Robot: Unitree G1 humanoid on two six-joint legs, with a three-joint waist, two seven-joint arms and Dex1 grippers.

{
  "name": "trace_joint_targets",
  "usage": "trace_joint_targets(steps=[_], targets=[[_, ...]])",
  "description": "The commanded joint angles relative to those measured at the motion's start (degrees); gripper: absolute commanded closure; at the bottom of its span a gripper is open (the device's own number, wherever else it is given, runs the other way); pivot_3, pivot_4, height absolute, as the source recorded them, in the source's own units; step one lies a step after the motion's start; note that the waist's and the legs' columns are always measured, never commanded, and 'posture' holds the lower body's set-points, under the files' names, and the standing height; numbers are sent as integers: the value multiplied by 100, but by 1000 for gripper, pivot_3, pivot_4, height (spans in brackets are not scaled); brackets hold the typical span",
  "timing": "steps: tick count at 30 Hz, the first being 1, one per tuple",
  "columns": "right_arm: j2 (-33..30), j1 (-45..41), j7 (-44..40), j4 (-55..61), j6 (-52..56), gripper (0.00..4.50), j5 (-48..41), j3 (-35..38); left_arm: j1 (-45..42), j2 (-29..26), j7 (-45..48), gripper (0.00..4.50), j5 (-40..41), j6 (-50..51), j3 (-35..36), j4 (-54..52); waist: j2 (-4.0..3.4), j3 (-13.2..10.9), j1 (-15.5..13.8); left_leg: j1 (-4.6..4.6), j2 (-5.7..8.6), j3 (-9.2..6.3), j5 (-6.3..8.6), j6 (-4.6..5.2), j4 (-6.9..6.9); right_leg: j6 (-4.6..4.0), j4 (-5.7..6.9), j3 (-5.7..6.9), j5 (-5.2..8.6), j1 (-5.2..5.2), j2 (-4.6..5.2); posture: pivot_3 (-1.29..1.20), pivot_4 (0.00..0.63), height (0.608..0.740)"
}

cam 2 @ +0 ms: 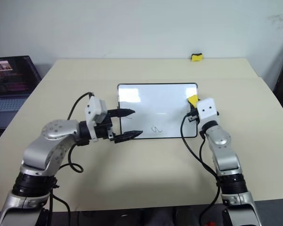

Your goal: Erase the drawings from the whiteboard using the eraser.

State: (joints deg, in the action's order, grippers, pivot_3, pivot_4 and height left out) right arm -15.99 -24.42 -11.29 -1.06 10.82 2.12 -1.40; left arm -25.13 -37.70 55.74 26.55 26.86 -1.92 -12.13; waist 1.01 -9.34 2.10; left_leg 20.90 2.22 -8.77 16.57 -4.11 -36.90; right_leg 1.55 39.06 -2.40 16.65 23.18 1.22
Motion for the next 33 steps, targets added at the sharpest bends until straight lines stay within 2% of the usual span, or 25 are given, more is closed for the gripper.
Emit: trace_joint_targets(steps=[1,8,12,18,21,24,27,31,33], targets=[[41,105,-84,-246,-83,3452,125,-187,-42,-23,44,0,-8,-114,78,-68,0,0,16,-1,0,1,1,2,-2,1,3,-1,-1,-1,0,0,150,740],[216,583,-179,-316,436,3455,297,-550,20,-41,18,0,4,-107,135,-90,4,8,116,-27,-1,3,6,19,-9,4,12,-6,-7,-25,-4,0,150,740],[240,762,-367,-229,916,3461,302,-799,48,-56,5,0,9,-114,179,-79,5,8,128,-129,-1,5,8,24,-1,17,-5,-7,2,-129,-10,0,150,740],[285,894,-768,71,1490,3461,61,-901,63,-92,-33,0,3,-116,266,6,12,11,133,-213,-10,5,8,24,0,33,-5,-15,10,-209,-15,0,150,740],[341,884,-967,326,1503,3462,-148,-855,50,-128,-41,0,-46,-142,326,134,11,11,133,-212,-19,5,5,24,-3,34,-5,-14,1,-205,-16,0,150,740],[459,748,-974,639,1086,3463,-348,-671,38,-142,-55,0,-77,-157,395,270,8,7,134,-205,-22,5,5,24,2,35,-5,-13,0,-191,-18,0,150,740],[590,474,-637,728,660,3467,-363,-342,48,-151,-58,0,-111,-190,418,340,-1,-8,123,-183,-22,3,6,23,8,33,-8,-14,0,-168,-18,0,150,740],[535,221,-138,391,548,3483,-114,-120,76,-125,-70,0,-119,-186,387,290,-5,-10,91,-86,-14,-15,1,15,-2,8,-5,-9,-23,-77,-13,0,150,740],[521,191,-15,250,566,3483,-56,-71,86,-115,-80,0,-119,-177,376,262,-5,-10,77,-83,-11,-23,0,8,9,6,-14,-9,-17,-78,-7,0,150,740]])
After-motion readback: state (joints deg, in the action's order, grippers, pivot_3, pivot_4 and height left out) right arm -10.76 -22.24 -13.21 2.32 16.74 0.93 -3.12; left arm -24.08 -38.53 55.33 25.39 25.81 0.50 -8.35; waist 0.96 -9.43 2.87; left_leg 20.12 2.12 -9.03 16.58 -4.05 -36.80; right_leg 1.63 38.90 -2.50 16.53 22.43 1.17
